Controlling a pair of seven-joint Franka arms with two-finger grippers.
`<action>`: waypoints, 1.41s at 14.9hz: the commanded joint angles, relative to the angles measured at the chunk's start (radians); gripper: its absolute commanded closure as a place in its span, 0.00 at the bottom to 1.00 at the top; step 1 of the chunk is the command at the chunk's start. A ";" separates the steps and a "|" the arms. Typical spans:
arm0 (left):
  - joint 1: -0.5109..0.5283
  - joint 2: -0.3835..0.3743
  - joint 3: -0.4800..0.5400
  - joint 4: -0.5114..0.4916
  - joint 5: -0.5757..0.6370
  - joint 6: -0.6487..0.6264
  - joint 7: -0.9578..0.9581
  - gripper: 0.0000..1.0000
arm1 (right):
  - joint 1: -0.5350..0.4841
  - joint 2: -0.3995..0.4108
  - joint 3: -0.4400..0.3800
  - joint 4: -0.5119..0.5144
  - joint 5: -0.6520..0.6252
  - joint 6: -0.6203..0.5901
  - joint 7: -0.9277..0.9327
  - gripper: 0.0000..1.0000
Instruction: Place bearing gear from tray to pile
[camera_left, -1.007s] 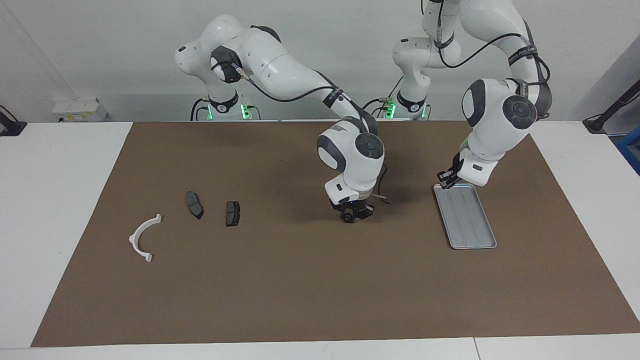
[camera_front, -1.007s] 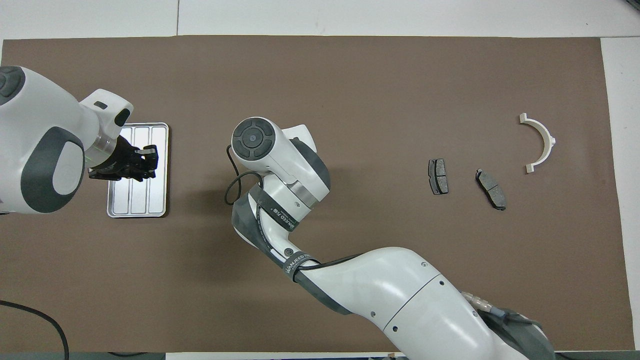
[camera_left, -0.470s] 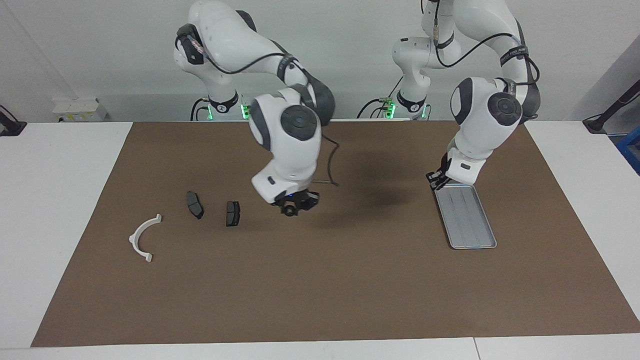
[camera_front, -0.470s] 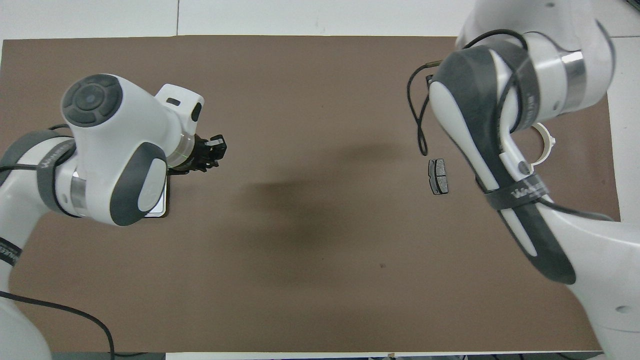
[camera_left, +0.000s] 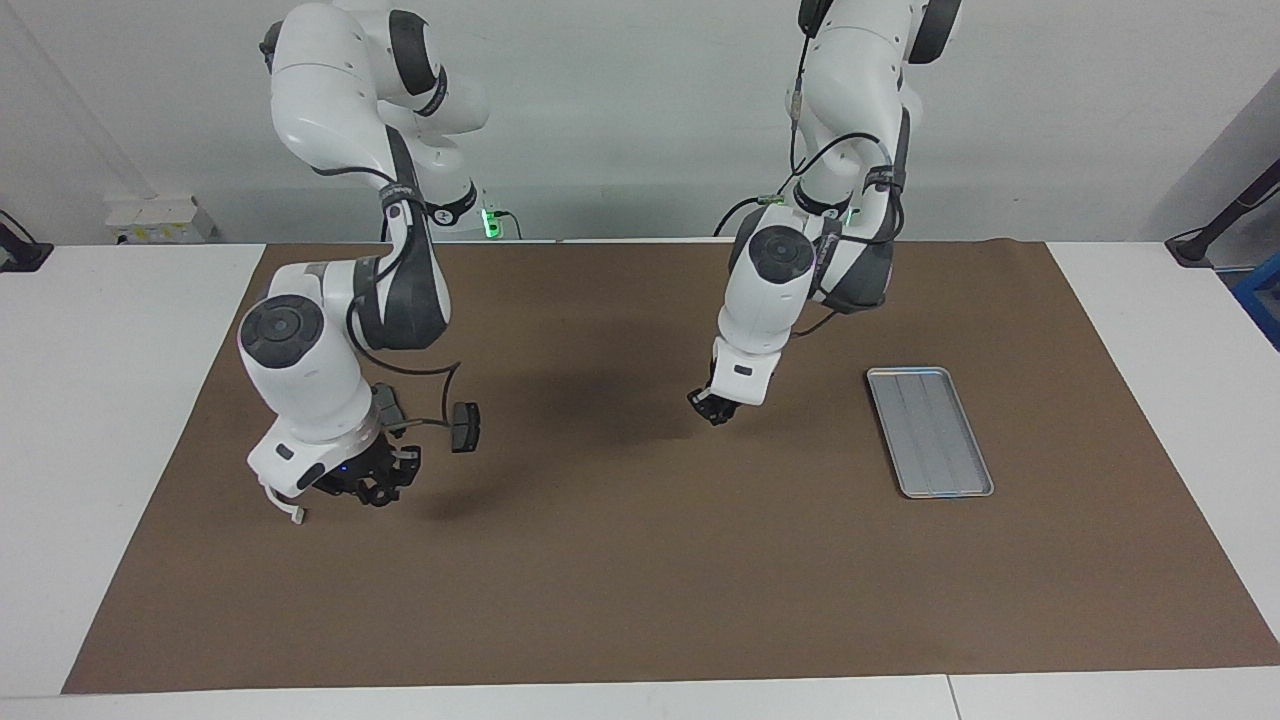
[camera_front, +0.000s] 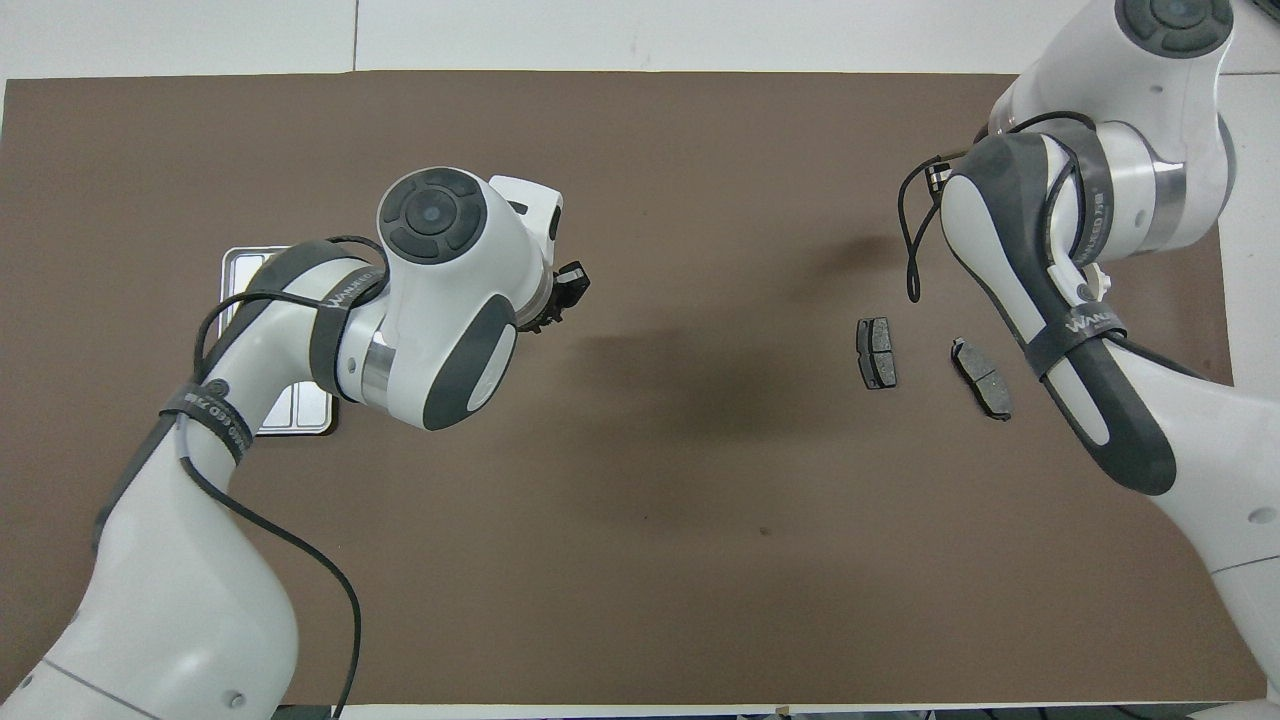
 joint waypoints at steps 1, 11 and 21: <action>-0.013 0.016 0.016 -0.023 -0.002 0.056 -0.021 0.90 | -0.042 -0.006 0.016 -0.084 -0.011 0.102 -0.037 1.00; -0.007 0.014 0.017 -0.098 -0.001 0.131 -0.025 0.80 | -0.040 0.067 0.016 -0.110 -0.006 0.233 -0.026 1.00; 0.100 -0.149 0.029 -0.138 0.004 -0.058 -0.002 0.00 | 0.116 -0.117 0.018 -0.058 0.003 -0.115 0.168 0.00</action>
